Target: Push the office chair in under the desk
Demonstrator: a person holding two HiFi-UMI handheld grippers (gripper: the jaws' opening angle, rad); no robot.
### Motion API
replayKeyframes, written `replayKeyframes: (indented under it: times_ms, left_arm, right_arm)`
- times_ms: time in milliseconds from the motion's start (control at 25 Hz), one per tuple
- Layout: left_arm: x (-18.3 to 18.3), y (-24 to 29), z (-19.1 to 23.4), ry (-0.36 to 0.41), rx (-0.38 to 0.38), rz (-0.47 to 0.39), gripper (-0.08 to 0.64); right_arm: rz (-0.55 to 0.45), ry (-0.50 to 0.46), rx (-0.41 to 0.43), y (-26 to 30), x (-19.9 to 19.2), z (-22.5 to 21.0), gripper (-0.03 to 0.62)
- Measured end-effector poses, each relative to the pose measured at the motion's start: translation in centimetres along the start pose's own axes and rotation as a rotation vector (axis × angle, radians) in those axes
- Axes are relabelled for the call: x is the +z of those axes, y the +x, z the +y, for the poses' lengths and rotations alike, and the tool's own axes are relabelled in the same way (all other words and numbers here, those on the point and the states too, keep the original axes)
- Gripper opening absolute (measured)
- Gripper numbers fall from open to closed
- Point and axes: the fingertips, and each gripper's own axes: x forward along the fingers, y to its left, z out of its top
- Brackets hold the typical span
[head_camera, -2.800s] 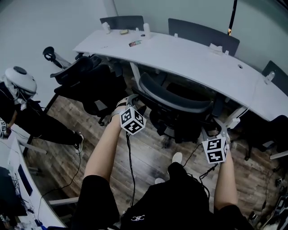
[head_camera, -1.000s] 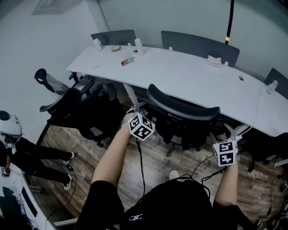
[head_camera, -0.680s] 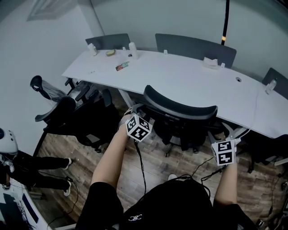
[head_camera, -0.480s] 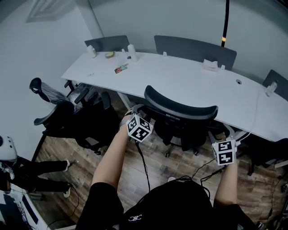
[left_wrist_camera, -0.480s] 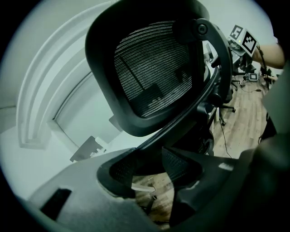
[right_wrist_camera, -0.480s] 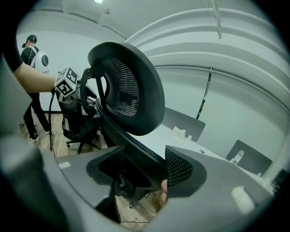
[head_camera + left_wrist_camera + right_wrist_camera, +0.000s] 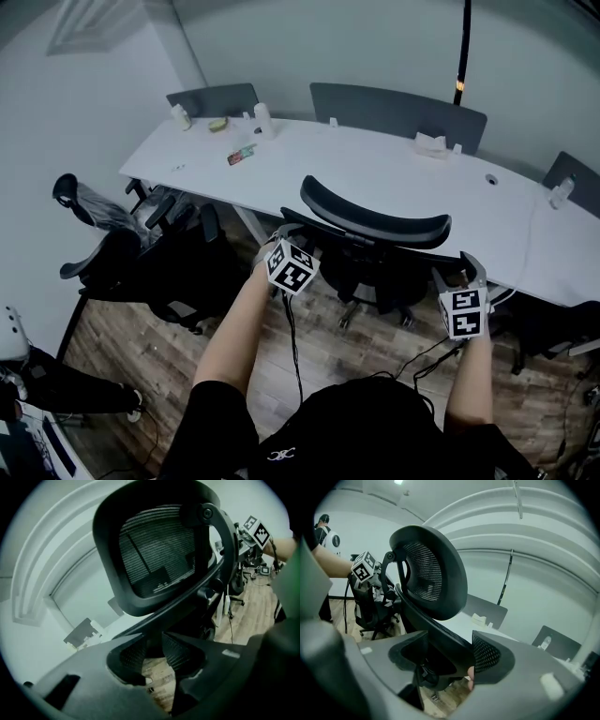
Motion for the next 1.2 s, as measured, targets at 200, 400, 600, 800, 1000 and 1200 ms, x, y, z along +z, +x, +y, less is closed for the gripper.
replayKeyframes:
  times_ms: [200, 400, 600, 800, 1000, 1200]
  left_arm:
    - [-0.2, 1.6, -1.4, -0.005, -0.006, -0.008, 0.109]
    - [0.7, 1.4, -1.3, -0.133, 0.019, -0.077, 0.082]
    - [1.8, -0.7, -1.6, -0.259, 0.059, -0.158, 0.008]
    - [4.1, -4.6, -2.7, -0.391, 0.070, -0.262, 0.008]
    - [5.0, -8.9, -4.6, -0.458, 0.112, -0.317, 0.008]
    - [4.3, -12.3, -6.3, -0.505, 0.130, -0.315, 0.008]
  right_arm:
    - [-0.011, 0.023, -0.039, 1.5, 0.1, -1.2, 0.305]
    - [-0.041, 0.019, -0.046, 1.3, 0.2, -1.3, 0.316]
    - [-0.170, -0.010, -0.084, -0.7, 0.9, -0.9, 0.234]
    - [-0.347, 0.111, -0.083, -4.3, 3.3, 1.2, 0.010]
    - [-0.378, 0.229, -0.052, -4.6, 4.9, 3.6, 0.008]
    - [-0.355, 0.348, 0.029, -3.9, 5.6, 5.8, 0.006]
